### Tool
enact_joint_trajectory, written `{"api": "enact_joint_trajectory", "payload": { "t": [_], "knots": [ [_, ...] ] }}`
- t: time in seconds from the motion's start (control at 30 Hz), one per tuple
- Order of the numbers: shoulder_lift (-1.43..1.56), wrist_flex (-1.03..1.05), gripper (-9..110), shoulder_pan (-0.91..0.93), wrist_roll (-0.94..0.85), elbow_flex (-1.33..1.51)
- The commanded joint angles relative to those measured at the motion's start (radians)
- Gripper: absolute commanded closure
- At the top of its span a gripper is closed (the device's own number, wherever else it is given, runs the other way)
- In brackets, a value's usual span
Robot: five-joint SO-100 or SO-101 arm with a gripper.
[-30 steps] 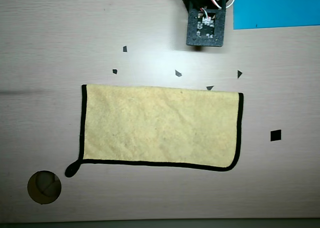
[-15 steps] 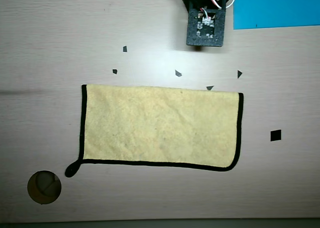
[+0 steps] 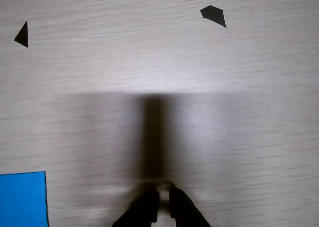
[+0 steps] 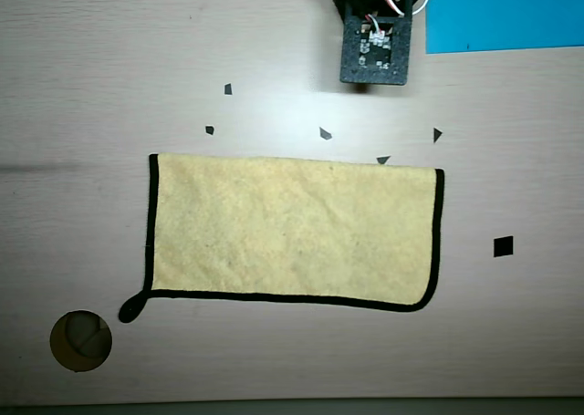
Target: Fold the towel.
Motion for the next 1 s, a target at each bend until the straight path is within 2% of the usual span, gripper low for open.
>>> {"api": "enact_joint_trajectory", "payload": {
  "t": [0.0,0.83,0.97],
  "knots": [
    [0.000,0.000,100,0.006,0.008,0.041],
    [0.000,0.000,101,0.008,-0.006,0.041],
    [-0.037,-0.066,101,0.074,0.041,0.040]
  ]
}}
